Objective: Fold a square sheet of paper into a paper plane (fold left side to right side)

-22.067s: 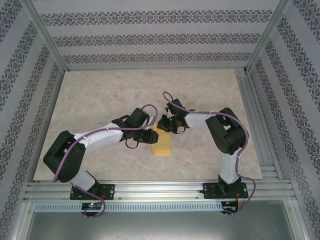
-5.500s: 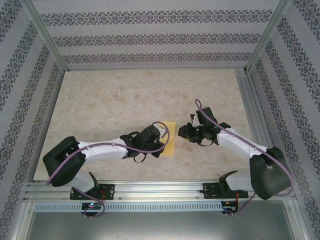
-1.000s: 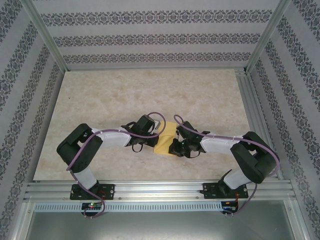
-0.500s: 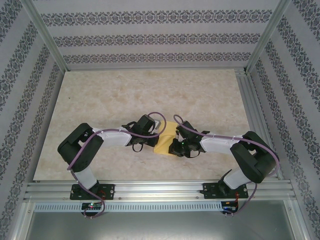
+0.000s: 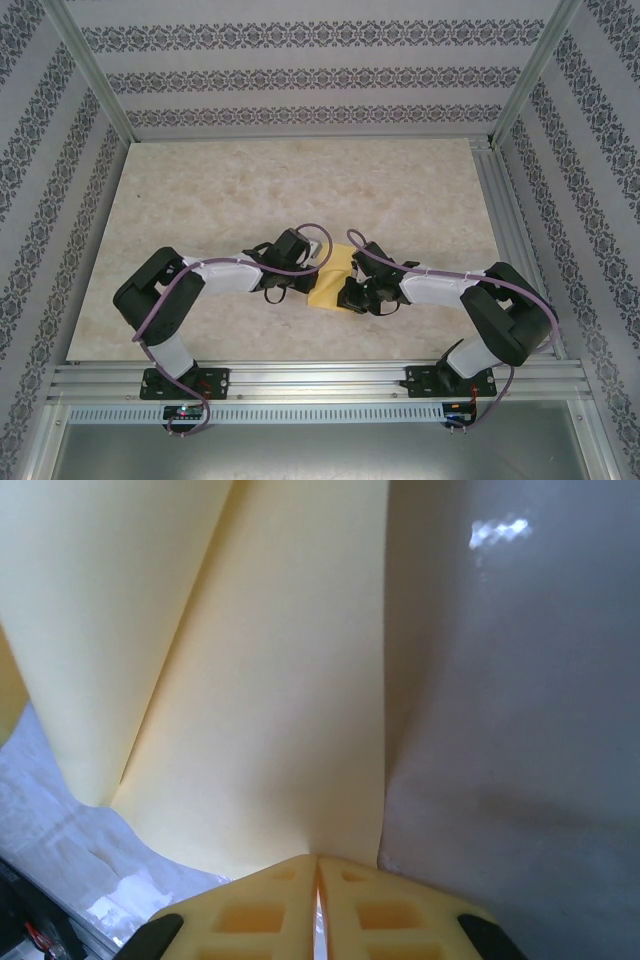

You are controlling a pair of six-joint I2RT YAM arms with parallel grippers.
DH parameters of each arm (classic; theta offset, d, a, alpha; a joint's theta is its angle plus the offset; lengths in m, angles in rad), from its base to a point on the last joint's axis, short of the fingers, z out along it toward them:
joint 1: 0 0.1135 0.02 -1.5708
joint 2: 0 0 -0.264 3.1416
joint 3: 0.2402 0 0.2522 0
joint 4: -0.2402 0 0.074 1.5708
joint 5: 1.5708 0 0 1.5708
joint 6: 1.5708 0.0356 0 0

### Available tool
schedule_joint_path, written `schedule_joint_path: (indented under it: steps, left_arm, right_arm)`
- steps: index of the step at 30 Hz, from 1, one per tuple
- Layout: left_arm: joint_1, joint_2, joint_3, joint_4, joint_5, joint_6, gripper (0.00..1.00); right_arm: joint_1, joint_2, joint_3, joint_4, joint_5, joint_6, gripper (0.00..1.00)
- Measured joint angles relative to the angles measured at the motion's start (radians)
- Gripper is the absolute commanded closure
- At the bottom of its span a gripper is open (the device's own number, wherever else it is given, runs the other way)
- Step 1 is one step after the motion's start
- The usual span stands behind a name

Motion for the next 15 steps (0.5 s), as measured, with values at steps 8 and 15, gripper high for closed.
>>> schedule_joint_path:
  steps: [8,15]
  left_arm:
    - [0.000,-0.063,0.008,-0.016,0.001,0.012,0.94]
    - [0.000,-0.061,0.008,-0.017,0.029,0.012,0.94]
  right_arm:
    - [0.002,0.000,0.007,-0.007,0.003,-0.007,0.84]
    - [0.007,-0.043,0.024,-0.081,0.037,-0.036,0.76]
